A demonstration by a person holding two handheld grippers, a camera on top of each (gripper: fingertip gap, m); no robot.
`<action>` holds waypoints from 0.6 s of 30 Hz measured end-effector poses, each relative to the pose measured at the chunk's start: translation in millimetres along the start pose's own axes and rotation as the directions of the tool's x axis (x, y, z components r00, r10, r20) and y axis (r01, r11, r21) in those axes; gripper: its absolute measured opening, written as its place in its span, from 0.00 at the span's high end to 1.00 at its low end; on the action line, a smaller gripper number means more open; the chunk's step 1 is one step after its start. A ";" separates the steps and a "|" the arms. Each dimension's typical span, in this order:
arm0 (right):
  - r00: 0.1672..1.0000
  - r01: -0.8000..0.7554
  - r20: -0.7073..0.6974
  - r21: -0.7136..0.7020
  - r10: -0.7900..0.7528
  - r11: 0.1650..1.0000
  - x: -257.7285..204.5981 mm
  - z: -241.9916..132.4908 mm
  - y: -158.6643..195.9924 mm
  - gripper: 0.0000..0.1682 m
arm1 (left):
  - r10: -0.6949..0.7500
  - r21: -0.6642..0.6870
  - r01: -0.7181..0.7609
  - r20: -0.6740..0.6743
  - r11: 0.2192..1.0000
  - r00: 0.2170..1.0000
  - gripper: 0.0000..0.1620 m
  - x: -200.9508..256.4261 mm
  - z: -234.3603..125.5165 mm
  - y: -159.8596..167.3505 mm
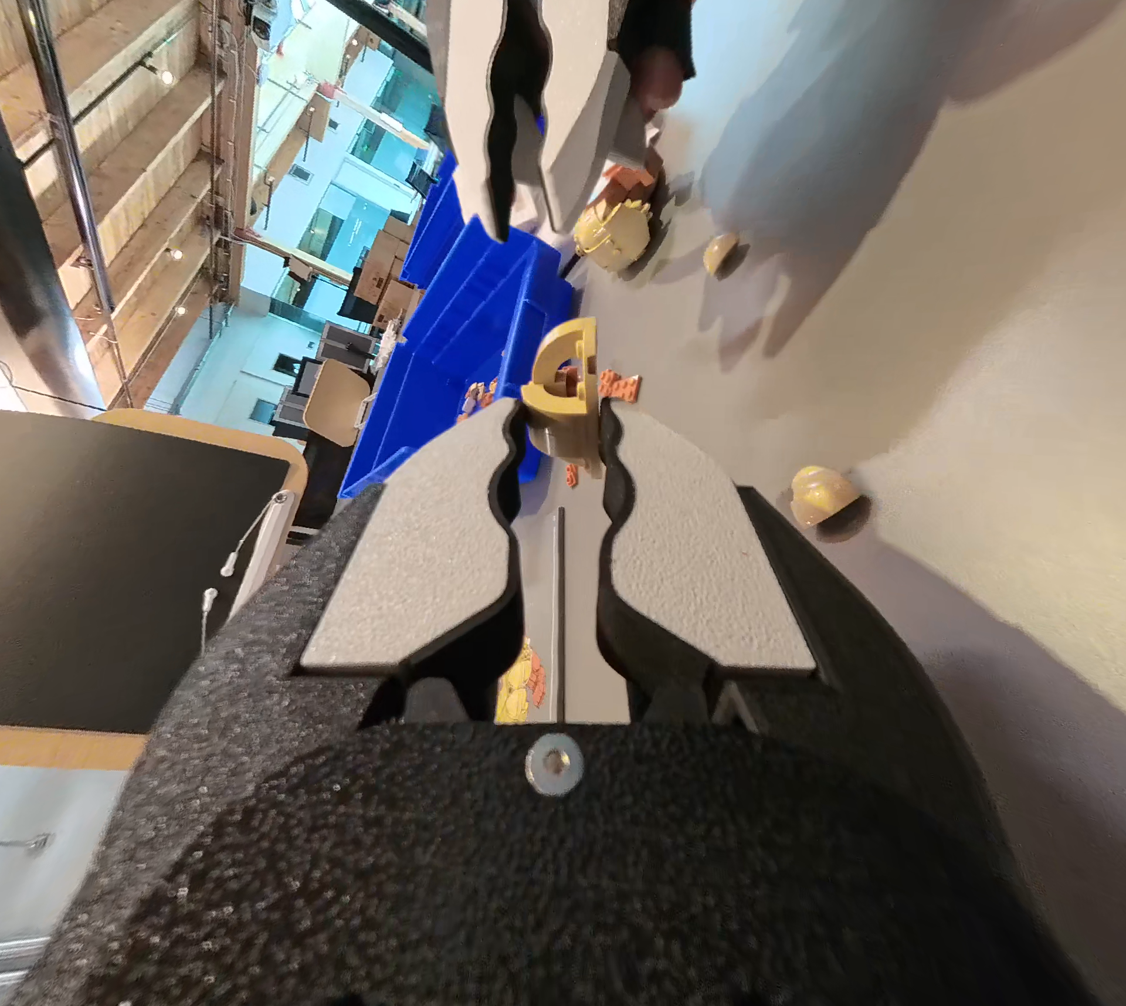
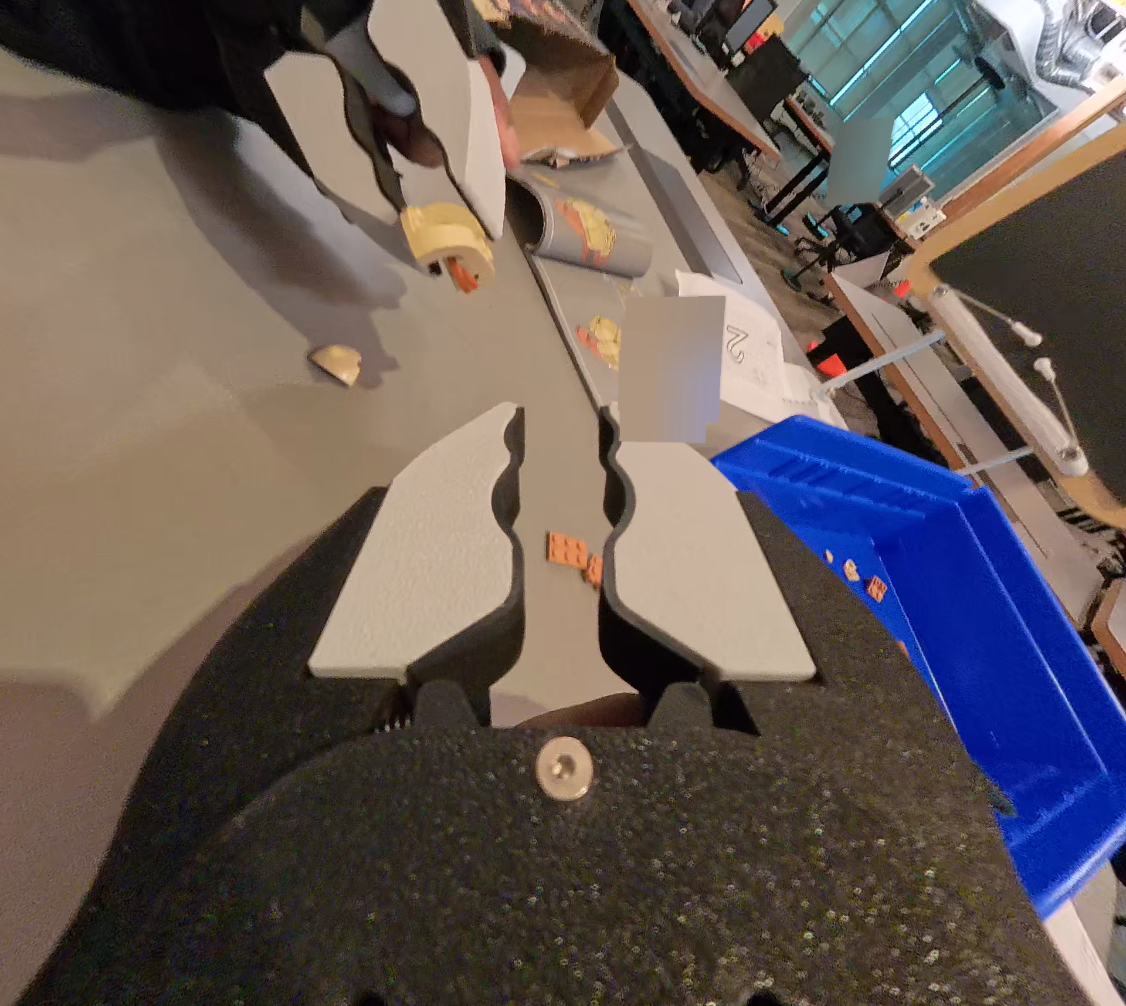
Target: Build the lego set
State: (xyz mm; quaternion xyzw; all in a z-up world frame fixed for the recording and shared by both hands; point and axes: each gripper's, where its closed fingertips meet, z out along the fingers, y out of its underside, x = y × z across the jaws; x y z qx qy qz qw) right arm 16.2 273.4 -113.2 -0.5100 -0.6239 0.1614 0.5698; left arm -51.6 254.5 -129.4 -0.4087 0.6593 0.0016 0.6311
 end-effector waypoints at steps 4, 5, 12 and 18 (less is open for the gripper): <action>0.999 0.001 0.051 -0.099 0.004 0.995 -7.8 -7.5 26.8 0.87 | 0.009 -0.026 -0.011 -0.048 1.000 0.999 0.86 8.3 2.9 5.5; 0.997 -0.002 0.077 -0.132 0.012 0.991 -11.0 -9.5 35.2 0.86 | 0.011 -0.029 -0.013 -0.063 0.999 0.998 0.86 10.6 3.4 6.7; 0.961 -0.036 0.246 -0.338 0.125 0.941 -34.2 -20.6 88.6 0.86 | -0.004 -0.027 0.000 -0.157 1.000 0.988 0.86 24.9 5.8 13.2; 0.930 -0.047 0.319 -0.392 0.183 0.919 -44.0 -22.4 105.2 0.85 | -0.044 -0.008 0.043 -0.177 0.999 0.983 0.86 28.0 7.0 13.4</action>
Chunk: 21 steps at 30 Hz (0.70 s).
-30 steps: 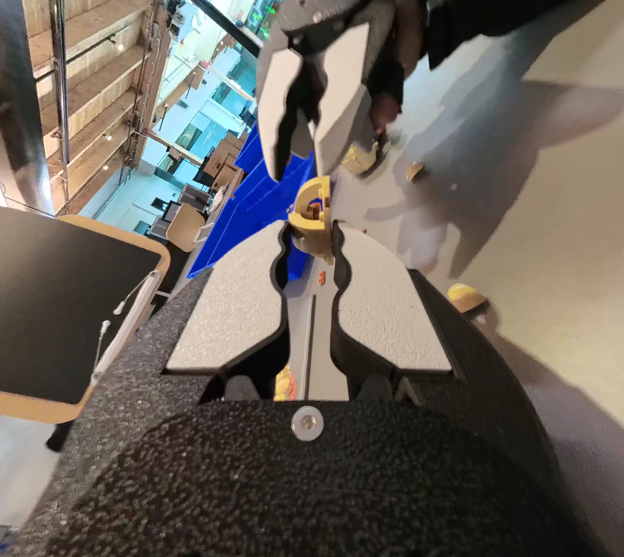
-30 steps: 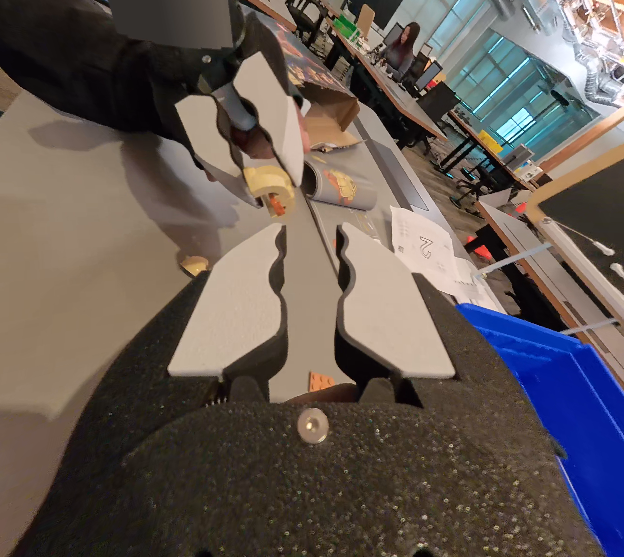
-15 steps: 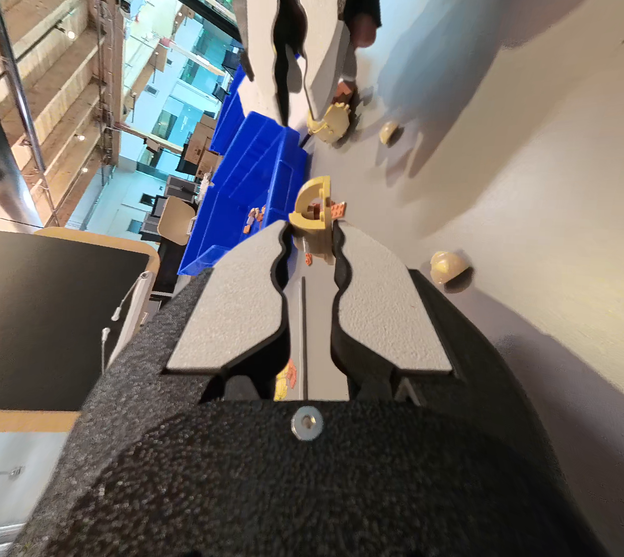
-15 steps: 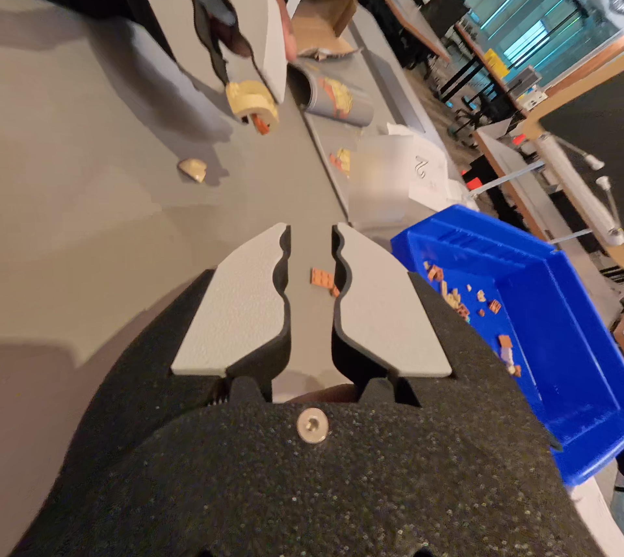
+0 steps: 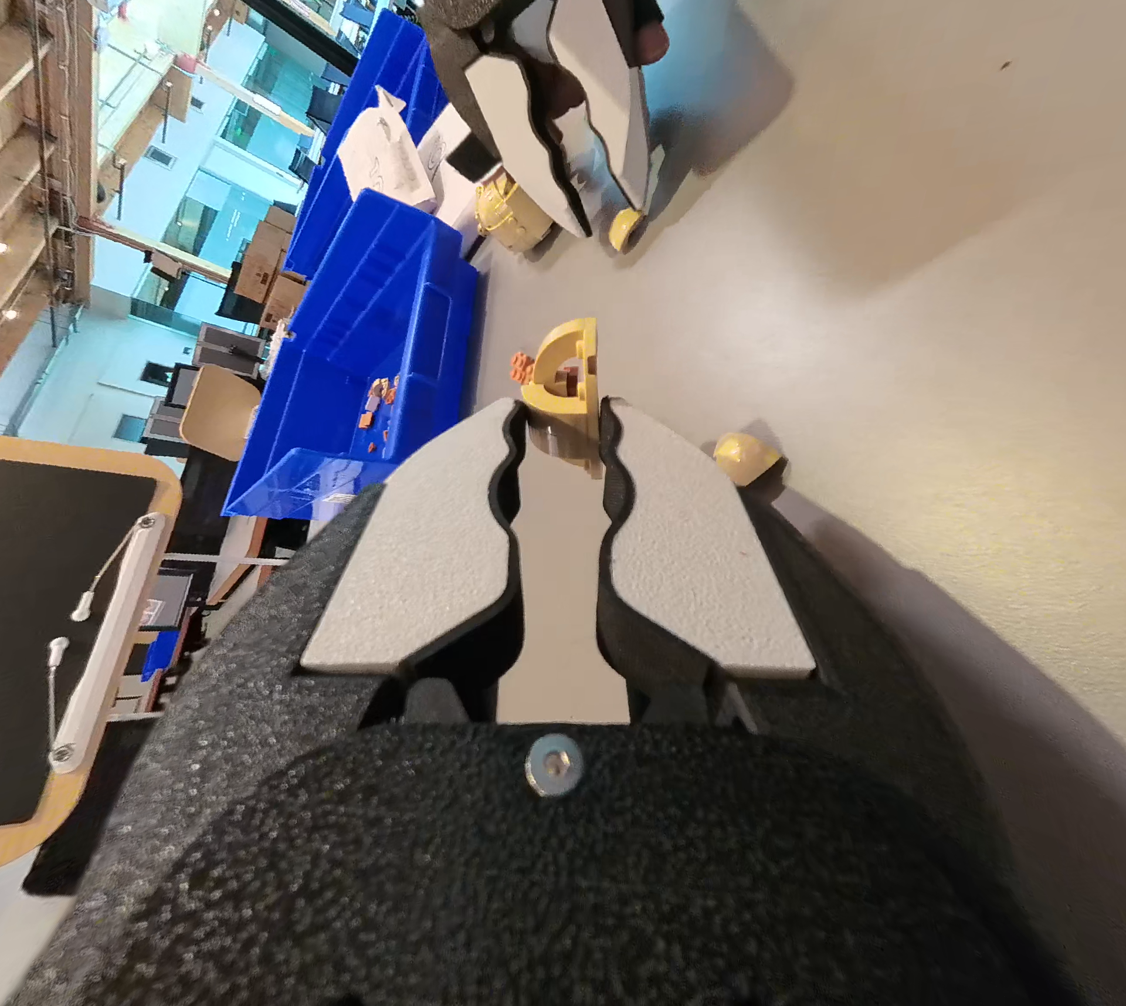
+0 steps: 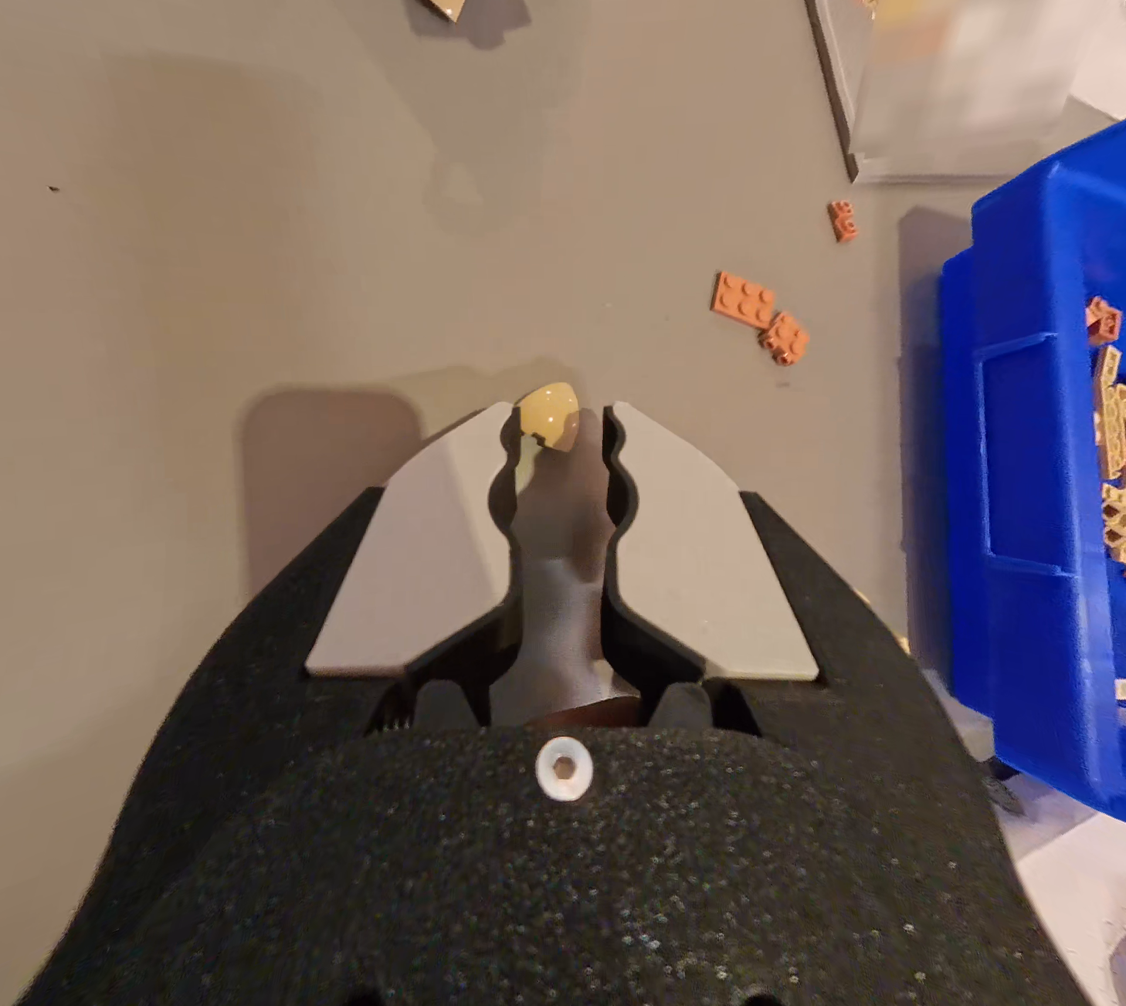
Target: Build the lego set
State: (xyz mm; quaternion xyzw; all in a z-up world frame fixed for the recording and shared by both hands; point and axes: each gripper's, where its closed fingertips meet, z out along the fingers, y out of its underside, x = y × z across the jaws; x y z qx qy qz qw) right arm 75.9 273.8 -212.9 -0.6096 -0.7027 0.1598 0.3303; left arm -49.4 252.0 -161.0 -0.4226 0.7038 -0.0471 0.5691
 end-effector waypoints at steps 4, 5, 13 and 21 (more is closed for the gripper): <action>1.000 -0.016 0.019 0.002 0.016 1.000 0.5 -1.1 2.4 0.85 | -0.031 0.019 0.031 -0.009 0.999 0.999 0.86 1.1 0.3 1.2; 1.000 -0.014 0.023 0.003 0.014 1.000 -0.1 -1.4 2.5 0.85 | -0.039 0.023 0.040 -0.011 0.999 0.999 0.86 1.3 0.5 1.5; 0.997 -0.037 0.067 -0.045 0.040 0.998 -8.3 -0.8 9.4 0.88 | -0.075 0.039 0.076 -0.025 0.996 0.997 0.86 2.9 2.0 2.4; 0.993 -0.027 0.114 -0.073 0.035 0.997 -34.8 2.8 -4.4 0.90 | -0.094 0.046 0.096 -0.034 0.994 0.995 0.86 4.0 1.4 1.9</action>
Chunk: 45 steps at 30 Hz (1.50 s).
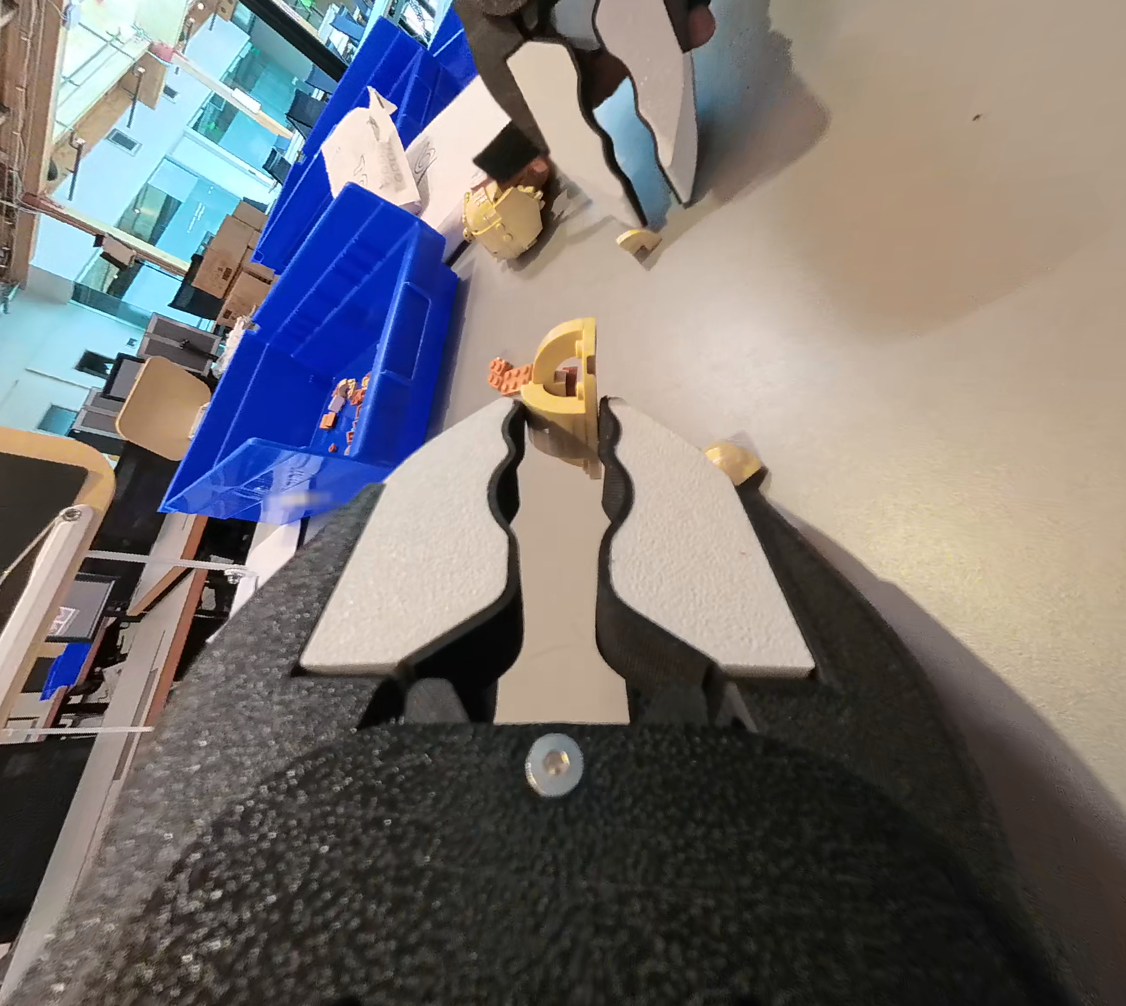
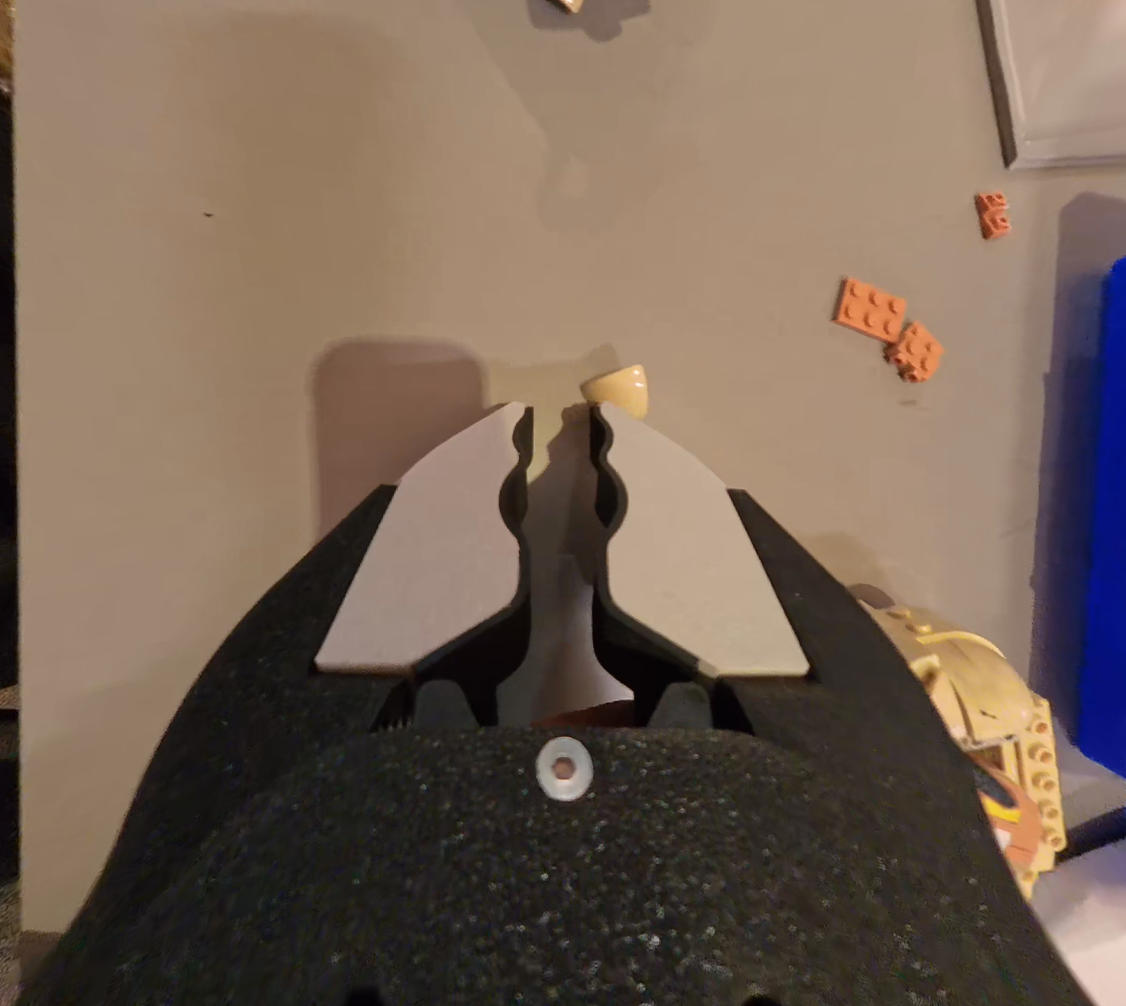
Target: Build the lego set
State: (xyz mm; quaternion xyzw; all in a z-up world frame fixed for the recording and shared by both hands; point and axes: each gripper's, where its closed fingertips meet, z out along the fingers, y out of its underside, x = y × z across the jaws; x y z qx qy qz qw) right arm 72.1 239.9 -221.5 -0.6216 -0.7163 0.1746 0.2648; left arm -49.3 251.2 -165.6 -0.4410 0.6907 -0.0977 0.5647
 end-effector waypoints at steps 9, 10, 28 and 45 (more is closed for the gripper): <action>0.992 0.099 -0.079 0.018 -0.097 0.995 21.8 -11.5 -8.3 0.89 | 0.006 0.006 -0.006 -0.008 1.000 1.000 0.86 2.9 -0.1 -3.6; 0.992 0.109 -0.067 0.022 -0.107 0.994 23.2 -11.3 -9.6 0.89 | 0.006 0.007 -0.006 -0.009 1.000 1.000 0.86 3.0 -0.3 -3.8; 0.993 0.052 0.116 -0.121 -0.038 0.991 20.6 7.0 -9.5 0.92 | 0.034 -0.007 -0.034 -0.025 0.999 0.999 0.86 8.8 1.1 -5.0; 0.604 -0.797 0.716 0.541 0.351 0.269 54.7 -56.9 -122.4 0.94 | -0.025 -0.029 0.024 -0.023 0.999 0.999 0.86 7.0 5.8 0.0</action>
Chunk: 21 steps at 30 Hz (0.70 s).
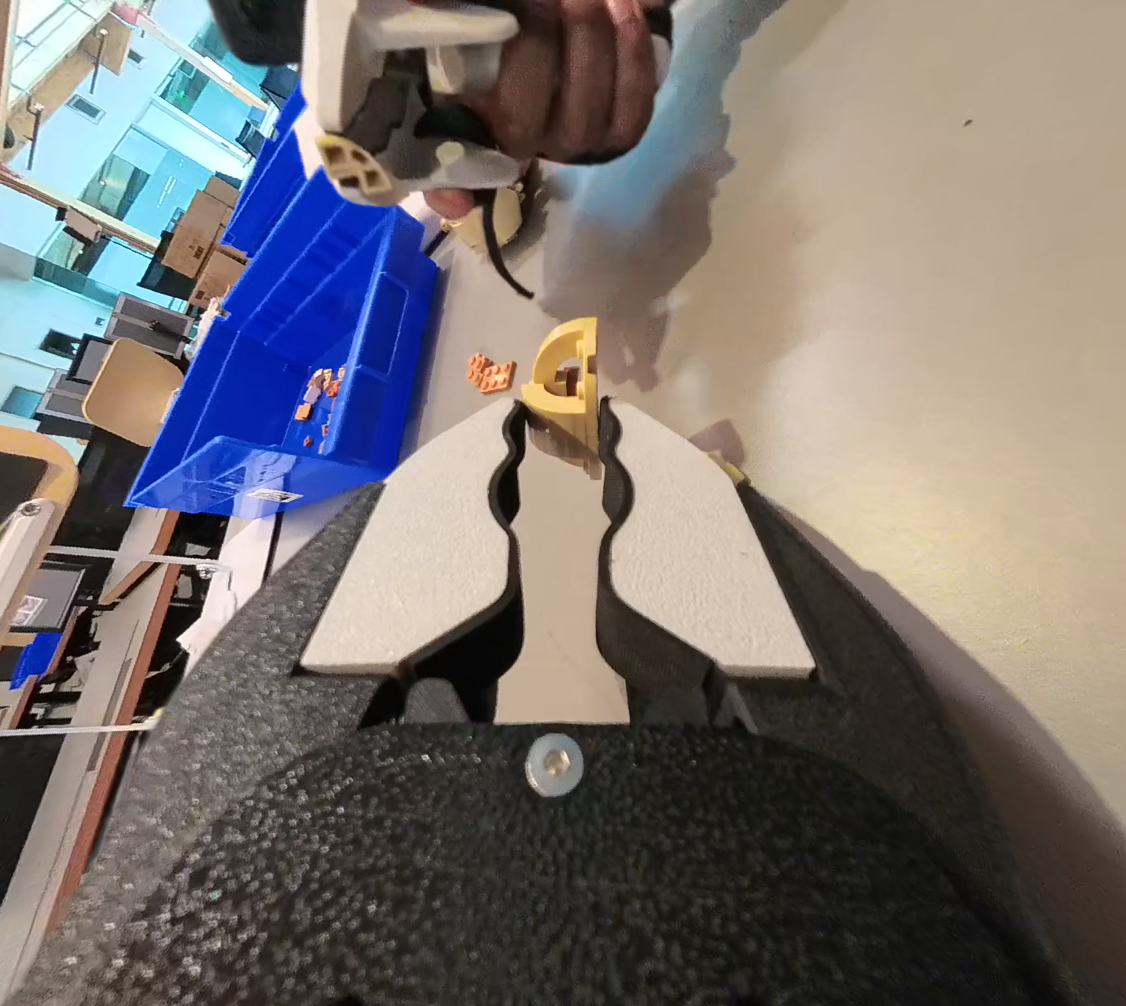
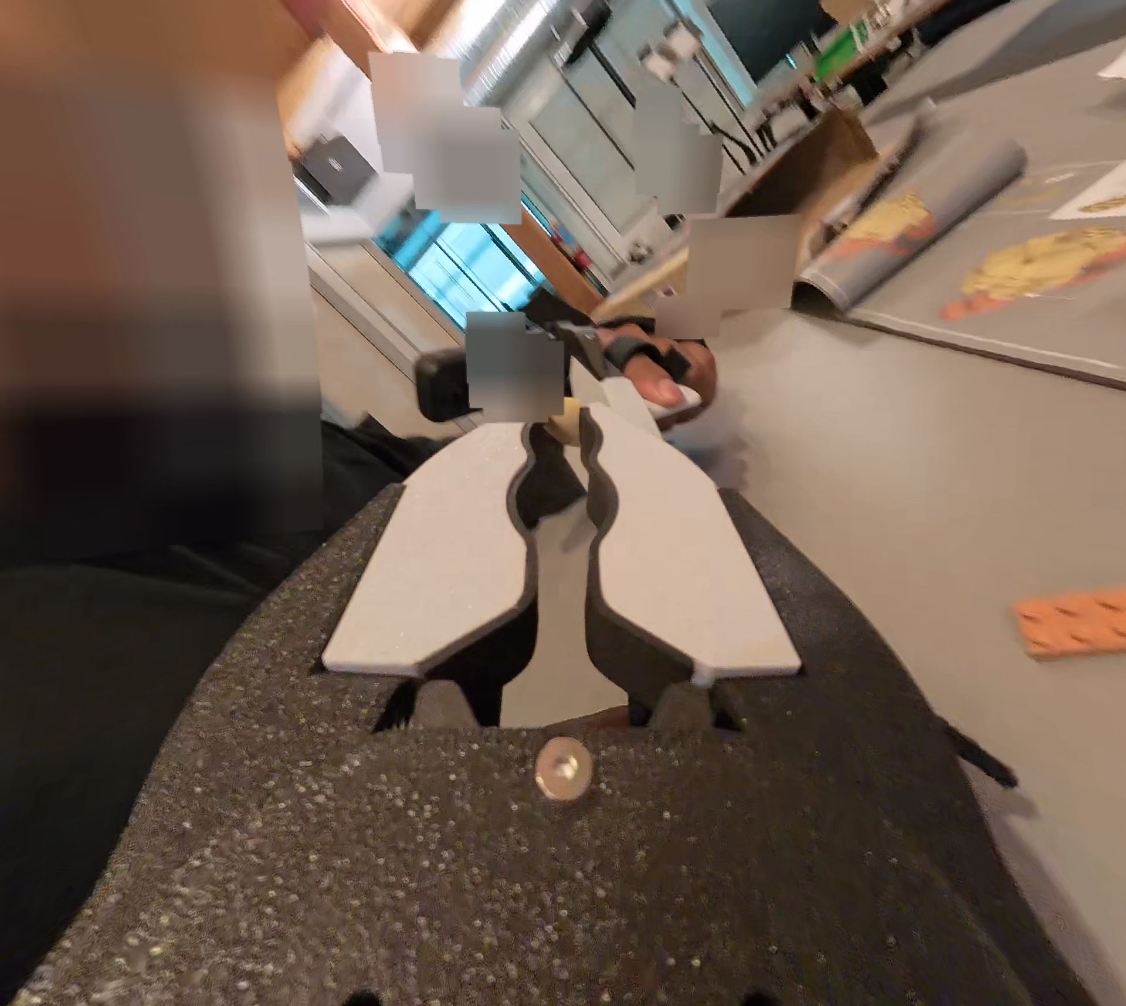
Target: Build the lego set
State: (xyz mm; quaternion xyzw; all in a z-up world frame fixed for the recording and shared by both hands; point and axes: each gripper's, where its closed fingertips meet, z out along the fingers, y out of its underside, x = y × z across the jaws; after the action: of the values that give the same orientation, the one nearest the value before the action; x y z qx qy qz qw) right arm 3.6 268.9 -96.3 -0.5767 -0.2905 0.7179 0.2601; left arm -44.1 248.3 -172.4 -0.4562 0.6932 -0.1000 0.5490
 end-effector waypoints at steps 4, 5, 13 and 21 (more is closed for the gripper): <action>0.995 -0.052 0.089 0.069 0.046 0.996 -8.3 9.6 0.3 0.94 | -0.010 0.009 0.010 0.013 1.000 1.000 0.86 -4.3 -1.8 -1.4; 0.995 -0.048 0.086 0.060 0.043 0.997 -8.1 11.7 1.7 0.94 | -0.007 0.010 0.007 0.017 1.000 1.000 0.86 -5.1 -2.4 -2.0; 0.985 0.005 -0.168 -0.214 -0.042 0.977 22.6 24.1 27.2 0.94 | 0.064 -0.041 -0.062 0.054 0.997 0.997 0.86 -7.8 -2.6 0.1; 0.919 0.082 -0.287 -0.532 -0.271 0.843 28.0 35.9 48.6 0.94 | 0.156 -0.141 -0.143 0.083 0.980 0.984 0.86 -10.1 0.4 8.4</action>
State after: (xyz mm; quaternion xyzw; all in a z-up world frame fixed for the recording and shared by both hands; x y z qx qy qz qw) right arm -39.0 250.6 -144.1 -0.7138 -0.4712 0.4729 0.2118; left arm -48.4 260.6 -171.2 -0.4428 0.7041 0.0101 0.5550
